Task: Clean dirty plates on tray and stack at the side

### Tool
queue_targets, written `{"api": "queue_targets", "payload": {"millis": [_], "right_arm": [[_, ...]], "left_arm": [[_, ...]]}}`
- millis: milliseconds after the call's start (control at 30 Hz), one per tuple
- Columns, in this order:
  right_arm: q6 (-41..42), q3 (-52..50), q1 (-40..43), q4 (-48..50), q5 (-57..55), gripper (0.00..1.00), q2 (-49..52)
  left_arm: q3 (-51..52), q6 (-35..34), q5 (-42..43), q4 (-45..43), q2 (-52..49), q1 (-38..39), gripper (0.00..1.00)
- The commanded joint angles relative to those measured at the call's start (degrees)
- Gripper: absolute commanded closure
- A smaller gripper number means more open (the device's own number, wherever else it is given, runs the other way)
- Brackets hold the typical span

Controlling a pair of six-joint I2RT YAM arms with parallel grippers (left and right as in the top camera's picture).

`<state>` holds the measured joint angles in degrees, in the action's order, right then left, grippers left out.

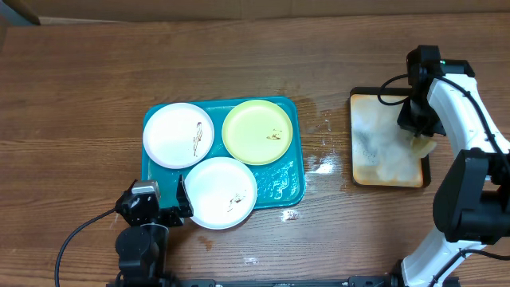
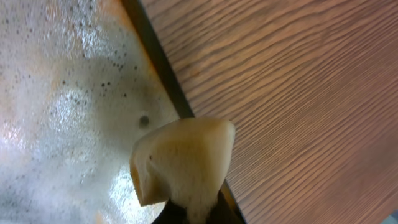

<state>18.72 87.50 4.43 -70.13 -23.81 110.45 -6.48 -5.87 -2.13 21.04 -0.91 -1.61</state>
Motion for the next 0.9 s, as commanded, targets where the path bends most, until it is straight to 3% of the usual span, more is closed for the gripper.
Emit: {"api": "queue_targets", "payload": {"millis": [0,300,400,467,567,667,867], "right_arm": [[1.01,1.25,0.13,0.46,-2.47,0.96,0.15],[-1.16,1.25,-0.61,0.98,1.07,0.96,0.15],[-2.71,1.25,-1.9,1.4,2.05,0.65,0.15],[-3.76,1.25,-3.13,1.7,2.05,0.62,0.15],[-4.0,1.25,-5.01,2.12,1.99,0.47,0.15],[-3.96,1.25,-6.47,2.54,2.05,0.58,0.15],[-1.27,1.22,-5.55,2.29,2.34,0.52,0.2]], "left_arm": [[0.26,-0.35,0.26,-0.28,0.66,-0.35,0.0],[0.26,-0.35,0.26,-0.28,0.66,-0.35,0.0],[0.26,-0.35,0.28,-0.28,0.66,-0.35,0.0],[0.26,-0.35,0.28,-0.28,0.66,-0.35,0.0],[0.26,-0.35,0.28,-0.28,0.66,-0.35,0.0],[0.26,-0.35,0.28,-0.28,0.66,-0.35,0.0],[0.26,-0.35,0.28,-0.28,0.66,-0.35,0.0]]}}
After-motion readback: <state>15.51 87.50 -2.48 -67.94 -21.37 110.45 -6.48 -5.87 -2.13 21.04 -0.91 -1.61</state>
